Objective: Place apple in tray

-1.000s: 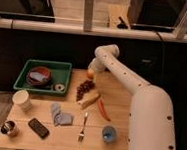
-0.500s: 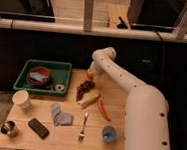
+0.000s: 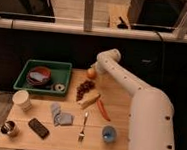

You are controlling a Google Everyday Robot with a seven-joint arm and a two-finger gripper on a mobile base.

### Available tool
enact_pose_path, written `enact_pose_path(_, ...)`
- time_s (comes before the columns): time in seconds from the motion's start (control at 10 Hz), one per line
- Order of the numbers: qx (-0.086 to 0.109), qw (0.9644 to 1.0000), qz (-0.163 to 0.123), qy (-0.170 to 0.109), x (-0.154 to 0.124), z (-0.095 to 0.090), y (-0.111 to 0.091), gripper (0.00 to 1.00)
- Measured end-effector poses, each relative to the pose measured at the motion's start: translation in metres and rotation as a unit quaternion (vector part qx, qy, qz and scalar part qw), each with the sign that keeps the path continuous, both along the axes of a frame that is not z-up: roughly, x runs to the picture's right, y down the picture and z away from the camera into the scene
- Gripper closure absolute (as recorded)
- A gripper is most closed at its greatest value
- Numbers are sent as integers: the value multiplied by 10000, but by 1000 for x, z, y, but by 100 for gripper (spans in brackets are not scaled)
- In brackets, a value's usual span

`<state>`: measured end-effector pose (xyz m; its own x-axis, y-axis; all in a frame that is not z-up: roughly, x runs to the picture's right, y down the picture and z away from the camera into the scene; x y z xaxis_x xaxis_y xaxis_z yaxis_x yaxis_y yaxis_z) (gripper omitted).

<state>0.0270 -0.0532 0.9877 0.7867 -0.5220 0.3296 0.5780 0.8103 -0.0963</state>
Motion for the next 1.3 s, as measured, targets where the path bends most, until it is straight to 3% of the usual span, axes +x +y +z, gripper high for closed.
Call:
enact_pose_path(0.3,242,9965,-742,-296,-13,6,-9,20)
enact_pose_path(0.5,332,9897,-1318,-443,-26,15,-9,20)
enact_pose_path(0.7,373,9851,-1606,-482,-25,21,-9,20)
enact_pose_path(0.8,421,9809,-1845,-444,-23,26,-8,20)
enact_pose_path(1.0,472,9762,-2084,-371,-27,34,-4,20)
enact_pose_path(1.3,475,9728,-2244,-328,-26,43,-3,20)
